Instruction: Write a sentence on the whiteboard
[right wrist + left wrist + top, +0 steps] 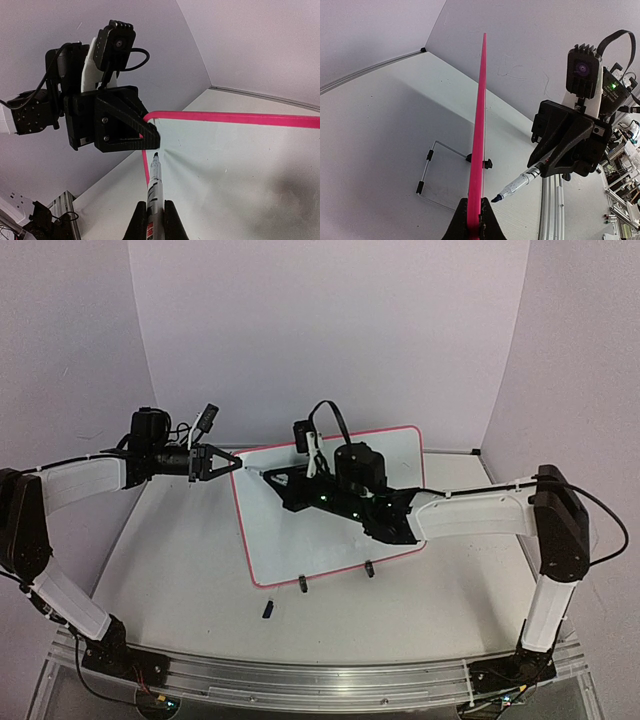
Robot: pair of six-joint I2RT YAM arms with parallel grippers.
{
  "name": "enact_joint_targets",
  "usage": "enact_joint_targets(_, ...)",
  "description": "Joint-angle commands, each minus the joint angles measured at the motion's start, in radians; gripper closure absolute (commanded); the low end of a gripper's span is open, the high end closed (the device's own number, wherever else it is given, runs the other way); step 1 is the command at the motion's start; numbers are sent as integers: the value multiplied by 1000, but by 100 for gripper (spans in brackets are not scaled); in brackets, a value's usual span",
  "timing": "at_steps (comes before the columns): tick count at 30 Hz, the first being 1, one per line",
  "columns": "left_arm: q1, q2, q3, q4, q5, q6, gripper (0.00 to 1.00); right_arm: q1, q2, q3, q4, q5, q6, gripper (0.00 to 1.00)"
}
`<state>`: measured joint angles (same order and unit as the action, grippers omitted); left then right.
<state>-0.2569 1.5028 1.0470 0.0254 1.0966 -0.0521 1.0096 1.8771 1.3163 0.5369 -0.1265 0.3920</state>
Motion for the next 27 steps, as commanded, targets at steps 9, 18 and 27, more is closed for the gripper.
enact_joint_targets(9, -14, -15, 10, -74, 0, 85, 100, 4, 38, 61, -10, 67, -22, 100)
enact_joint_targets(18, -13, -18, 9, -74, 0, 84, 100, 5, 5, -34, -13, 55, 19, 100)
enact_joint_targets(27, -13, -21, 9, -75, -6, 86, 100, 11, -57, -104, 12, 14, 21, 100)
